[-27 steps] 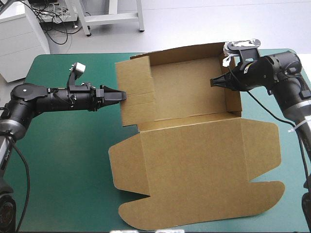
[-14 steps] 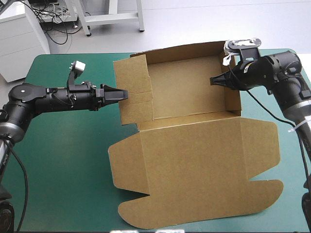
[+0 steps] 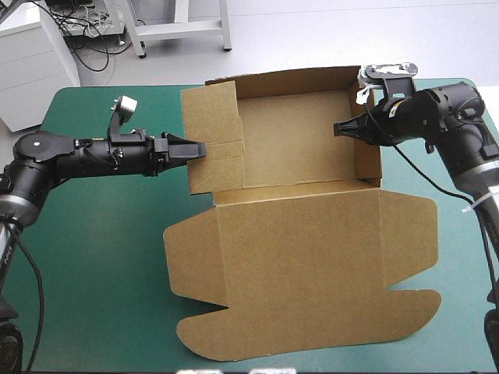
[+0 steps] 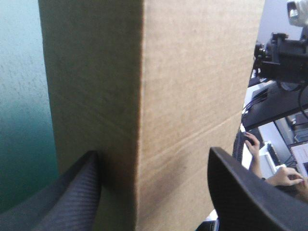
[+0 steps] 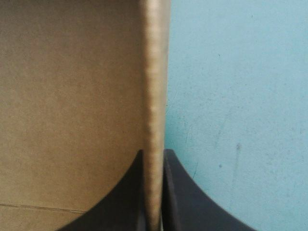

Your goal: Fold the box

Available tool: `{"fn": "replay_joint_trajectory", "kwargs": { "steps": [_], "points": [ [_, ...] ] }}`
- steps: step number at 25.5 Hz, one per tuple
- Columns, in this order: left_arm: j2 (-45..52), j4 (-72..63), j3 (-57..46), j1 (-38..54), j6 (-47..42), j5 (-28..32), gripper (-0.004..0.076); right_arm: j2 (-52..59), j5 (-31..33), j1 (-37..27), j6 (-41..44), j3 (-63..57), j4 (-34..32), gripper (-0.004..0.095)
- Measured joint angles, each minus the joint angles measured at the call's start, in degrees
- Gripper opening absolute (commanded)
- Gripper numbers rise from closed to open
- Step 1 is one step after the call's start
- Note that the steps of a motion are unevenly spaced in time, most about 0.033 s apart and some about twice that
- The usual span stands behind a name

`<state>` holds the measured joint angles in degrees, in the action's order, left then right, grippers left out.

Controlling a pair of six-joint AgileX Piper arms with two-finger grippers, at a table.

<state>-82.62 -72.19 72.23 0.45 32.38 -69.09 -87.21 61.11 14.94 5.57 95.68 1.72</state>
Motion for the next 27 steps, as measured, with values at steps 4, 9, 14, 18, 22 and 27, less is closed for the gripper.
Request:
{"fn": "replay_joint_trajectory", "kwargs": {
  "steps": [4,9,14,18,22,27],
  "points": [
    [0.0,12.46,6.91,-5.62,-7.33,4.48,0.046,0.0,-0.92,2.95,0.93,0.0,-0.3,-0.0008],
    [0.0,33.96,13.06,-15.07,-24.14,10.6,0.046,-0.11,-1.53,4.25,2.48,0.0,-1.72,-0.0008],
    [0.04,48.2,13.56,-20.92,-36.01,12.42,0.046,-0.11,-1.48,4.43,2.83,0.0,-1.72,-0.0007],
    [0.04,58.78,13.56,-25.17,-42.97,13.28,0.046,-0.11,-1.2,5.62,3.87,0.0,-2.56,-0.0007],
    [0.04,67.12,13.56,-29.12,-48.92,14.43,0.046,-0.11,-1.2,9.73,8.01,0.0,-7.59,-0.0008],
    [0.04,71.18,13.56,-30.47,-53.0,14.88,0.046,-0.11,-1.15,12.49,11.66,0.0,-11.08,-0.0008]
  ]
}}
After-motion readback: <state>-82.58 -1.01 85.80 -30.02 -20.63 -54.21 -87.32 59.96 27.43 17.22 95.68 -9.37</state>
